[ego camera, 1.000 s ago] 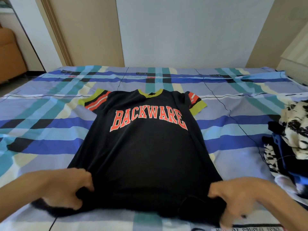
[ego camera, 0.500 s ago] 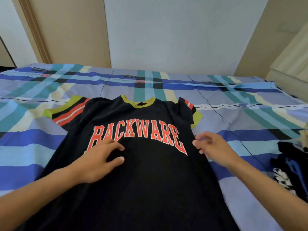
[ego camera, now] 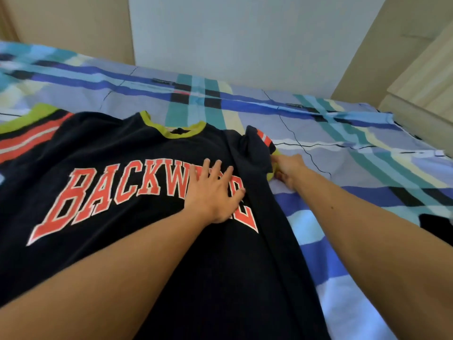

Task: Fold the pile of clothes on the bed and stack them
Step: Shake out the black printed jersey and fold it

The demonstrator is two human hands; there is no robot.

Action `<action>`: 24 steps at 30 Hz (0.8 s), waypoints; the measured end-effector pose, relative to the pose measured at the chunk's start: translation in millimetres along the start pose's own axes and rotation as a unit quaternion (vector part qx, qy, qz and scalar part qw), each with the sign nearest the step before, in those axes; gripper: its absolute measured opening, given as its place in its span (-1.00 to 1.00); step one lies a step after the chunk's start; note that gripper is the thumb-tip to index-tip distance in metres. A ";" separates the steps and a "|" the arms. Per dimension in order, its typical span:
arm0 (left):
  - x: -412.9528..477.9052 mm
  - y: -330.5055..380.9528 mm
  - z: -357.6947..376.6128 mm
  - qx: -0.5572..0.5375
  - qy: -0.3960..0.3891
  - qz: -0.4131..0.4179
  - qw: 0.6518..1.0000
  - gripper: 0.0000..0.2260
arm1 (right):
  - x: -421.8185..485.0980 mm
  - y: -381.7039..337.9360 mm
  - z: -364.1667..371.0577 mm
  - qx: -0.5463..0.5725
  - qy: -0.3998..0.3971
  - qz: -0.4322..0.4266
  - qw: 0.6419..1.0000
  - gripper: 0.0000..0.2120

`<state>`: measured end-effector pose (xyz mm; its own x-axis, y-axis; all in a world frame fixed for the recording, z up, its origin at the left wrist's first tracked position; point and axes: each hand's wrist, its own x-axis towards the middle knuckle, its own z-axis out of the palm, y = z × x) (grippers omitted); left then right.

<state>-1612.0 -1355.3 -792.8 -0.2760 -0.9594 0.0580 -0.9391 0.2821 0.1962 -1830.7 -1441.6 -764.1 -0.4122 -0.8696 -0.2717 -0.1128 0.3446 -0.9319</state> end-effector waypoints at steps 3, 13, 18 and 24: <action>-0.1 -0.5 -0.3 0.008 0.003 0.001 1.000 -0.31 | 2.0 -9.4 -7.1 -0.008 -0.022 0.028 0.999 -0.55; 0.4 0.5 -3.0 0.012 -0.005 -0.001 1.000 -0.29 | -29.7 -68.9 -112.2 -0.218 0.141 0.005 0.966 -0.89; 0.4 0.5 -2.5 0.014 0.000 -0.004 1.000 -0.29 | -33.9 -48.4 -112.1 0.015 0.014 0.033 0.999 -0.75; 2.7 0.9 -0.6 0.022 0.005 -0.006 1.000 -0.28 | -38.1 -23.0 -95.8 0.012 -0.152 0.074 0.986 -0.71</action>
<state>-1613.5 -1357.6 -791.8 -0.2633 -0.9625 0.0652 -0.9505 0.2704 0.1532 -1899.0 -1382.5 -709.3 -0.1324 -0.8775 -0.4609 -0.0491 0.4702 -0.8812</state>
